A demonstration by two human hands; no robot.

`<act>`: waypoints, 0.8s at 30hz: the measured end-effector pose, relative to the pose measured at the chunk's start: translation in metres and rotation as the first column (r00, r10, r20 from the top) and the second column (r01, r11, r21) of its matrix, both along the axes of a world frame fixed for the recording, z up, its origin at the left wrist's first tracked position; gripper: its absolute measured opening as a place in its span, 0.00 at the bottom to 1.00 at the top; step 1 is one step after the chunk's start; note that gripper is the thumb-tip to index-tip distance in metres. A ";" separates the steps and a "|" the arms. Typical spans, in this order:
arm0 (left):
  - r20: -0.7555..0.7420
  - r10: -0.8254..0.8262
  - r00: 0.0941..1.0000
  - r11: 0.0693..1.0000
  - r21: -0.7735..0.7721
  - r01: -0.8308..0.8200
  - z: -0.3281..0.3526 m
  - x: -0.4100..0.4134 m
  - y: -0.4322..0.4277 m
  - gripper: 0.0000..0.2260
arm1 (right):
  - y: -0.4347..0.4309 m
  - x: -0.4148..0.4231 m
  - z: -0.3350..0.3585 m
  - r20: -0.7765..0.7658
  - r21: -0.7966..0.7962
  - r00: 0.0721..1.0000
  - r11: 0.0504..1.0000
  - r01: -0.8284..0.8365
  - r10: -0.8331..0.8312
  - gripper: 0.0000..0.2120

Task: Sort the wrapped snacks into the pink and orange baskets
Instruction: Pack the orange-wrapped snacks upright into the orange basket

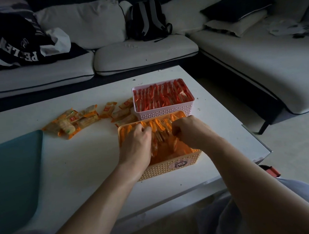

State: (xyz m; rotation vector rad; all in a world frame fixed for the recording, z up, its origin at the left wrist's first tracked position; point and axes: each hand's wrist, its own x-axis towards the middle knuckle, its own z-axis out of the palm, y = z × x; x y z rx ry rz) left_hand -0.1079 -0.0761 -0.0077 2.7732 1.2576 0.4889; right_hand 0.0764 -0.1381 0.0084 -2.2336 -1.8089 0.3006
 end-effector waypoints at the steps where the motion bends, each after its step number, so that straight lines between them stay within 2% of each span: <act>1: -0.023 -0.005 1.000 1.000 0.020 0.005 -0.003 0.001 0.000 0.15 | 0.001 0.000 0.000 -0.031 0.011 0.999 1.000 0.014 -0.013 0.06; 5: -0.142 0.024 0.990 0.993 0.120 -0.007 -0.012 0.008 -0.002 0.14 | 0.005 -0.005 0.000 -0.118 0.108 0.993 0.994 0.013 0.000 0.09; 7: -0.165 0.034 0.986 0.989 0.148 -0.009 -0.013 0.009 -0.002 0.17 | 0.006 -0.013 -0.004 -0.137 0.133 0.990 0.991 -0.008 0.026 0.09; 9: -0.166 0.018 0.986 0.996 0.094 -0.002 -0.013 0.008 0.002 0.25 | 0.008 -0.020 -0.012 -0.175 0.103 0.984 0.995 -0.020 0.038 0.09; 12: -0.062 -0.038 0.997 0.999 -0.033 0.036 -0.009 0.004 0.008 0.30 | 0.012 -0.023 -0.019 -0.220 0.063 0.975 0.998 -0.008 0.022 0.11; 15: -0.015 -0.117 0.993 0.993 -0.035 0.117 -0.007 0.000 0.009 0.29 | 0.015 -0.019 -0.018 -0.307 -0.001 0.952 1.000 0.012 -0.011 0.17; 18: -0.015 -0.138 0.990 0.990 0.039 0.139 -0.010 -0.004 0.013 0.23 | 0.017 -0.011 -0.013 -0.460 -0.121 0.882 0.991 0.055 -0.105 0.20; 19: -0.027 -0.142 0.990 0.987 0.070 0.143 -0.011 -0.005 0.014 0.21 | 0.016 -0.008 -0.012 -0.463 -0.128 0.880 0.990 0.055 -0.109 0.20; 21: -0.057 -0.156 0.986 0.980 0.115 0.162 -0.015 -0.005 0.015 0.20 | 0.012 -0.005 -0.011 -0.361 -0.130 0.929 0.991 0.036 -0.081 0.15; 24: -0.072 -0.149 0.986 0.977 0.141 0.158 -0.017 -0.006 0.018 0.17 | 0.002 -0.010 -0.012 -0.040 -0.212 0.998 0.976 -0.046 0.038 0.09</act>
